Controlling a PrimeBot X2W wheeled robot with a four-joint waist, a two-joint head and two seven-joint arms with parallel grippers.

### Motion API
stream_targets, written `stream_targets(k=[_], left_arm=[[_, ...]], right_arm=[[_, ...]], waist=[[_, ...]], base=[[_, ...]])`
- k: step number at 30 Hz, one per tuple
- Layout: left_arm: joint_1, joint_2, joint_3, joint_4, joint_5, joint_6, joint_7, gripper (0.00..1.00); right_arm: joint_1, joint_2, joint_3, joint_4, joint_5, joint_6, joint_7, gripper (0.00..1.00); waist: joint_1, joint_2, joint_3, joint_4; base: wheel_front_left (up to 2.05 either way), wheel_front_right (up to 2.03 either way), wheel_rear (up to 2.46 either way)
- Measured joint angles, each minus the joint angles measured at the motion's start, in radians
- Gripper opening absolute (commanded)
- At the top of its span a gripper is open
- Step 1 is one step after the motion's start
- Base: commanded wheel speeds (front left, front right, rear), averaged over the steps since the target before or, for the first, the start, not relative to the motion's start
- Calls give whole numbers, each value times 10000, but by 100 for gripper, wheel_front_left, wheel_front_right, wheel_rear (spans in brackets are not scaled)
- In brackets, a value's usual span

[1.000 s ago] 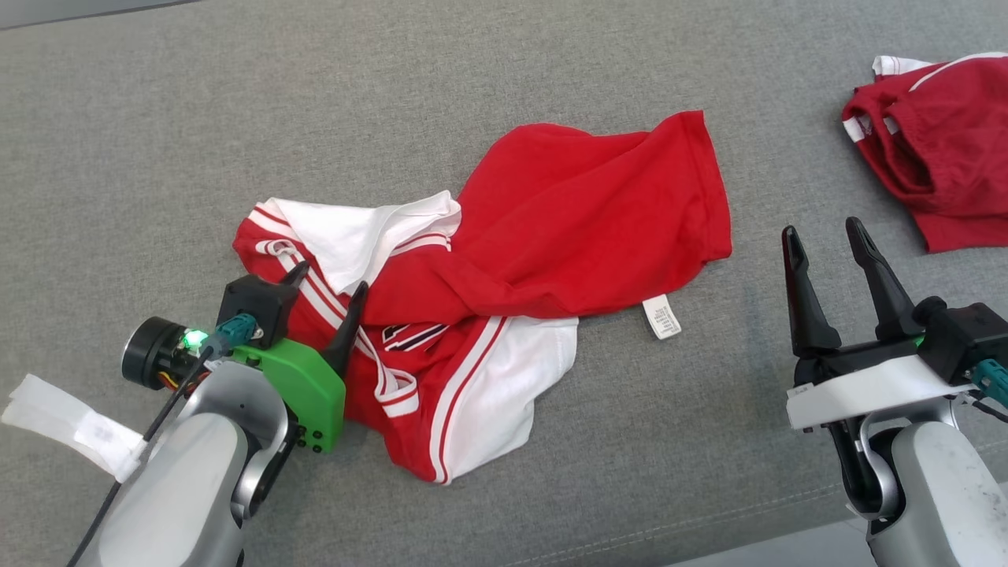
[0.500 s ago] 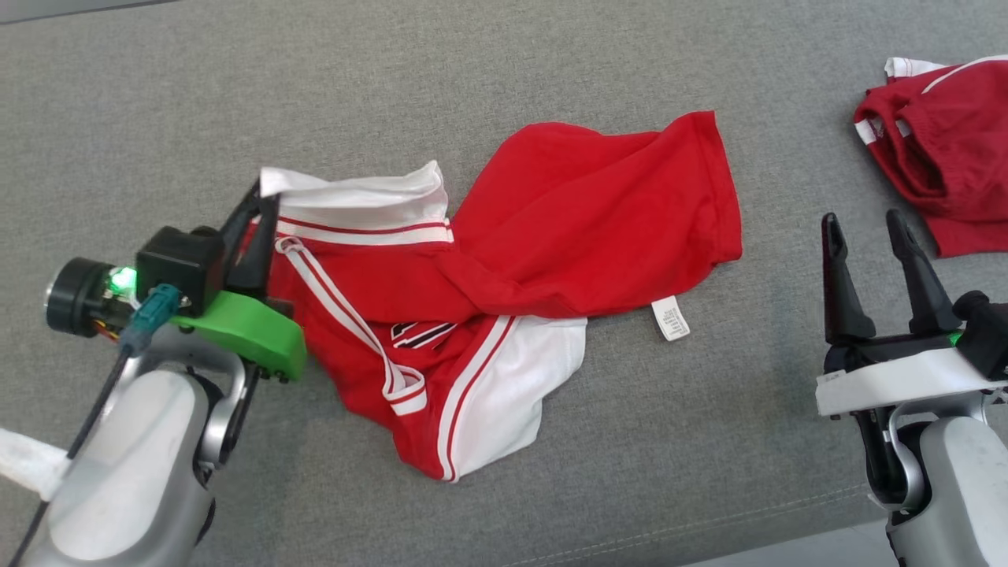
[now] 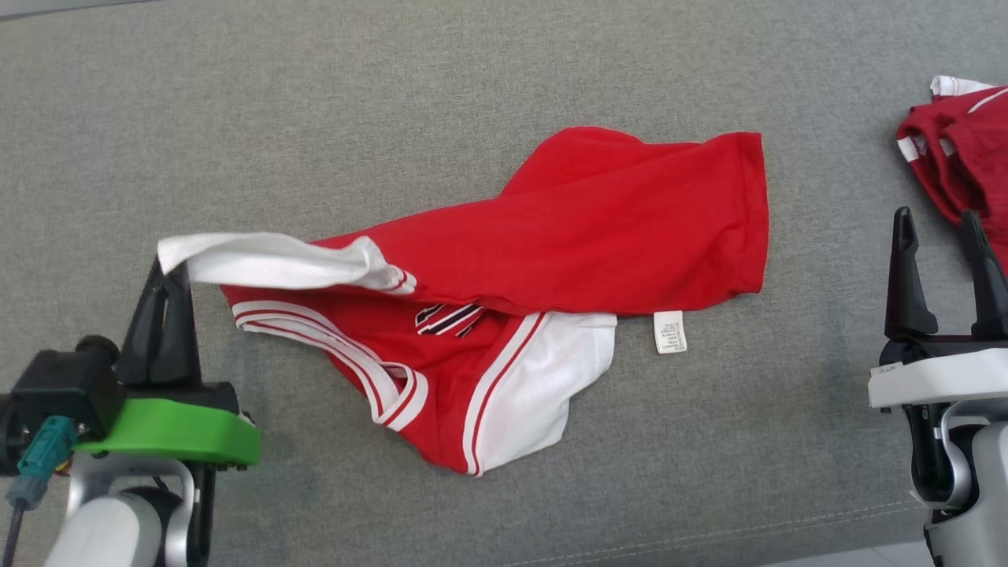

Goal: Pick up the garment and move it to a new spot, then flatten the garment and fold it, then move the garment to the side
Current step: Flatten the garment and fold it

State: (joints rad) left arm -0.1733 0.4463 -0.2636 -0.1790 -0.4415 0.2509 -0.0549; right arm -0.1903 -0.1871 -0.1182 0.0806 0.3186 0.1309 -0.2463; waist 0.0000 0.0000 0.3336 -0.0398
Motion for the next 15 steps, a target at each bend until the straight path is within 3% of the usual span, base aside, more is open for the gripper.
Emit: stream_targets(k=[6,7,8,9,15], left_arm=[[665,-844,-407,811,-752,-222,-343,0],[696,-949,-460,1007,-821,-274,-399,24],[706,-1041,-504,1145,-888,-316,-470,87],[706,-1141,-522,1239,-980,-368,-579,100],[706,-1279,-357,1338,-1116,-476,-1149,100]], right_arm=[[1,86,12,-50,-33,0,196,100],[0,84,40,-44,-33,0,207,100],[0,75,56,-40,-33,0,215,100],[-3,61,79,-46,-33,0,219,100],[-3,-84,146,-171,-52,0,255,100]], waist=[[0,0,50,159],[0,0,37,167],[0,0,20,171],[0,0,-1,177],[0,0,-196,223]], base=[[0,0,0],[0,0,0],[0,0,0],[0,0,0],[0,0,0]])
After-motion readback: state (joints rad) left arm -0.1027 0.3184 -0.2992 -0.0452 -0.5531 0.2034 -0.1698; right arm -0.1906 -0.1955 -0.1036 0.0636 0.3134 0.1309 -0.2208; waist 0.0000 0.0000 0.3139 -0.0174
